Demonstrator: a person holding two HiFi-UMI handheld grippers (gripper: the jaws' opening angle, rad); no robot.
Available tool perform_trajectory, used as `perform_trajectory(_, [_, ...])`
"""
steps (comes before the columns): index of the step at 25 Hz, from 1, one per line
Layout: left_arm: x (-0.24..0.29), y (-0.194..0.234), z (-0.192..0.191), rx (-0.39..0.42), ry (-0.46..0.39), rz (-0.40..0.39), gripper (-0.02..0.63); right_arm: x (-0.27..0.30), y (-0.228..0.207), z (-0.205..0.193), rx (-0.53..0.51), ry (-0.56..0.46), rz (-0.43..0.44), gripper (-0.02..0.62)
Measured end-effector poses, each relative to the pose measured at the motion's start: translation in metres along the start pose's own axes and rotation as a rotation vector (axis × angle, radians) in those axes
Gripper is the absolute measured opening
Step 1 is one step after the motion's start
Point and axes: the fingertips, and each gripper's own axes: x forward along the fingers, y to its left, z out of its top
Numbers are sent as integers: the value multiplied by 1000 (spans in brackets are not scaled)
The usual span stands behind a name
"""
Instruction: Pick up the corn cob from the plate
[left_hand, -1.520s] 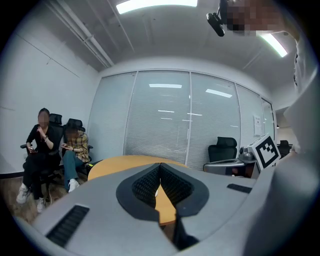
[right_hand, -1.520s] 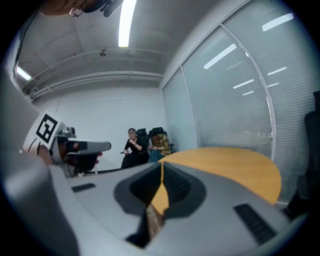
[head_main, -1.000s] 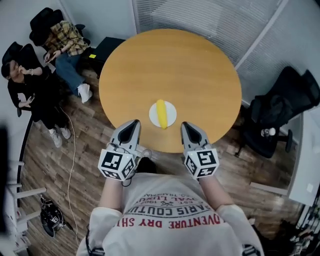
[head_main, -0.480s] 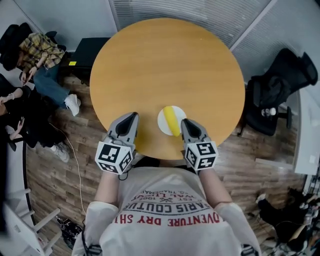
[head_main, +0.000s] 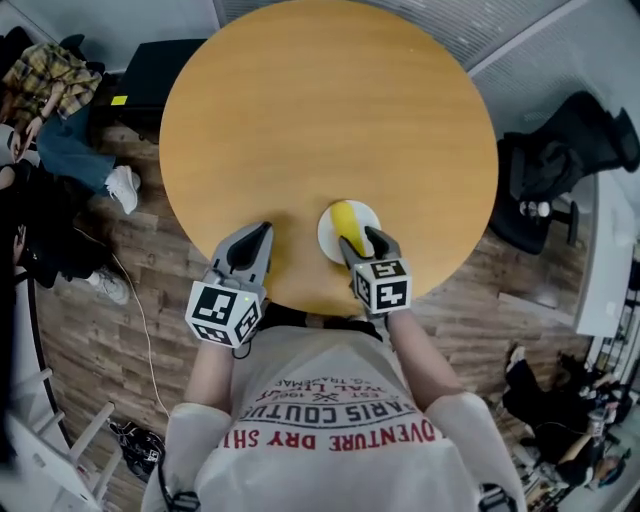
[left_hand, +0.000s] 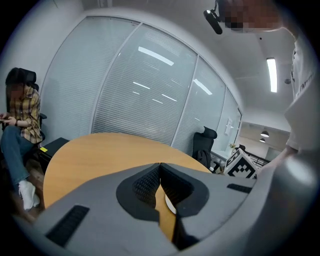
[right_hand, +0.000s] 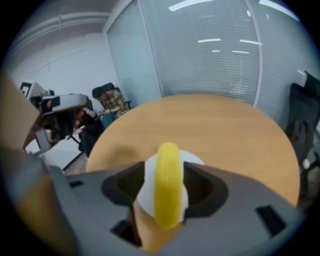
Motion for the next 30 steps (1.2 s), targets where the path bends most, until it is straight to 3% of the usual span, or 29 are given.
perform_trajectory(9, [11,20,-25,-46,40,9,34,51,-12,-22,0,182,-22,262])
perform_trajectory(17, [14,30,-32,-45,67,18,34,66,-12,-24,-46,236,-59,264])
perform_trajectory(24, [14,24,-25,-20,65,7,34,64,-9,-22,-65,242,-48,264])
perform_trajectory(30, [13,10,-7,19,39,-10,34,40,-2,0,-22,136,-20,264])
